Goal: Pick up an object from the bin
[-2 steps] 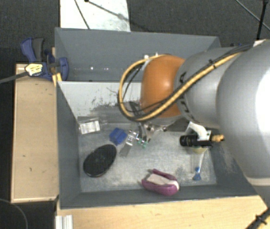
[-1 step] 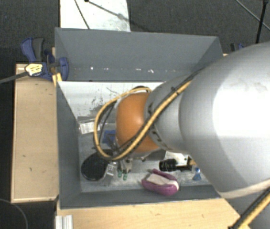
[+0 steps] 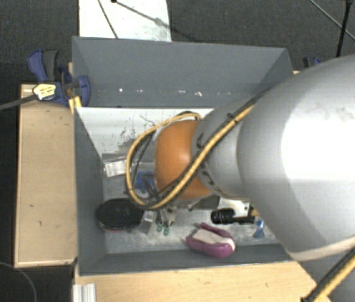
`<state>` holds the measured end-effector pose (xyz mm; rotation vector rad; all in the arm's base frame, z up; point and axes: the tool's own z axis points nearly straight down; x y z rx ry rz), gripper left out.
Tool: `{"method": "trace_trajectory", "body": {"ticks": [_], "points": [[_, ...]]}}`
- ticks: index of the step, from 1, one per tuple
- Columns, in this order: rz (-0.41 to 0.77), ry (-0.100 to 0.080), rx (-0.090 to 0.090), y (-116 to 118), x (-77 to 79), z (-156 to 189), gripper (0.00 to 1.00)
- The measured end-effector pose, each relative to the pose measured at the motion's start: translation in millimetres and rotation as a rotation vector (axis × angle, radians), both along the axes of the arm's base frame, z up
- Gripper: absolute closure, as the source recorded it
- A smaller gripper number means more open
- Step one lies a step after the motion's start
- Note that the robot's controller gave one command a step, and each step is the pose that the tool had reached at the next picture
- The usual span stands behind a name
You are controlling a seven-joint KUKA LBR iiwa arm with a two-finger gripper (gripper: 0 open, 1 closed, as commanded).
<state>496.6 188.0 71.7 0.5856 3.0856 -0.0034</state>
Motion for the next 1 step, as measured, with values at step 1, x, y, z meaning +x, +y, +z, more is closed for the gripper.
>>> {"method": "trace_trajectory", "body": {"ticks": [1], "points": [[0.045, -0.009, 0.005, 31.8, 17.7, 101.1, 1.0]]}}
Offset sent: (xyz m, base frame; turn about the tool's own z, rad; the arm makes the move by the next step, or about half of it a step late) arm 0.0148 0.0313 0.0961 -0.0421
